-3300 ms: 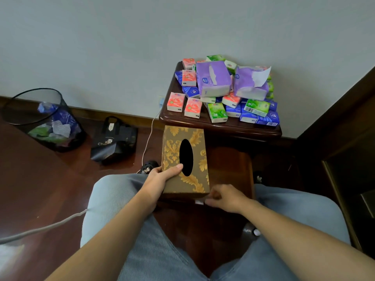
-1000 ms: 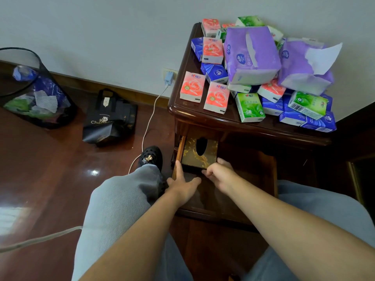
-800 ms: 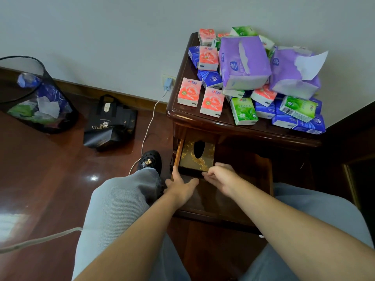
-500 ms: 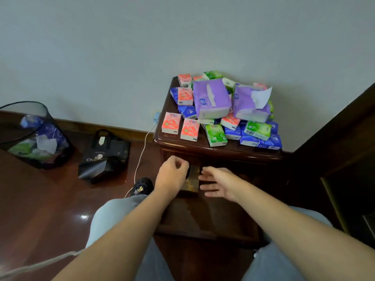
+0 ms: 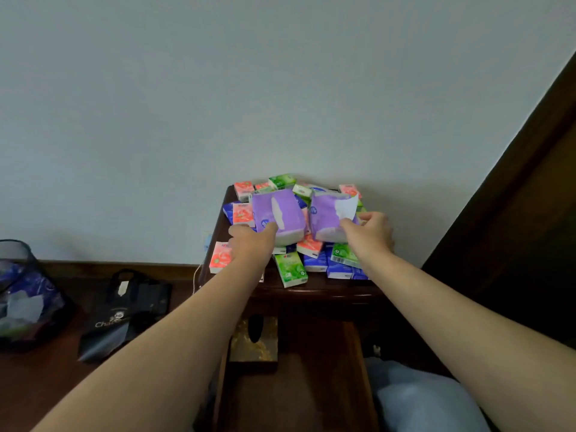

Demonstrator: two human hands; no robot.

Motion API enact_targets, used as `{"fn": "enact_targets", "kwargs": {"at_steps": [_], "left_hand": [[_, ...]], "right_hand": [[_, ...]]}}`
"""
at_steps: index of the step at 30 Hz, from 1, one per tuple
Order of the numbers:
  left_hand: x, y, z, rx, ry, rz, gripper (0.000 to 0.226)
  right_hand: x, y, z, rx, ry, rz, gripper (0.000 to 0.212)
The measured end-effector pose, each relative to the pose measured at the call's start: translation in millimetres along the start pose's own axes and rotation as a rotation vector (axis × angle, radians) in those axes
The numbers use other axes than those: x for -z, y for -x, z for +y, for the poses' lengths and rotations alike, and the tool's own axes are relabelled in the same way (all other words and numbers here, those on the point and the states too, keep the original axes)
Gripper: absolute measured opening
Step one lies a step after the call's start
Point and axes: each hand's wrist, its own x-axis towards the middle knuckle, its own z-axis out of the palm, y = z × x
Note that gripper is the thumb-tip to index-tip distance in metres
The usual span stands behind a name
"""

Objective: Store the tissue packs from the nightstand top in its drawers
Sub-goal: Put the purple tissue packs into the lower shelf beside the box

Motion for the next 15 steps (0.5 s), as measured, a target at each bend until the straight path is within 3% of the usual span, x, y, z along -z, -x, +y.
{"fn": "enact_targets", "kwargs": {"at_steps": [3, 6, 11, 15], "left_hand": [[-8, -11, -2, 0.065, 0.008, 0.002, 0.077], [-14, -21, -7, 0.071, 0.025, -0.007, 0.073], [-20, -34, -11, 0.071, 0.111, 0.001, 0.067], [-23, -37, -14, 0.075, 0.192, 0.003, 0.063]], "right_hand": [[-6, -21, 9, -0.121, 0.288, -0.055, 0.082], [-13, -36, 17, -0.178, 0.372, -0.123, 0.096], [-24, -49, 27, -0.251, 0.07, -0.258, 0.094], [-27, -48, 24, -0.243, 0.015, -0.225, 0.077]]}}
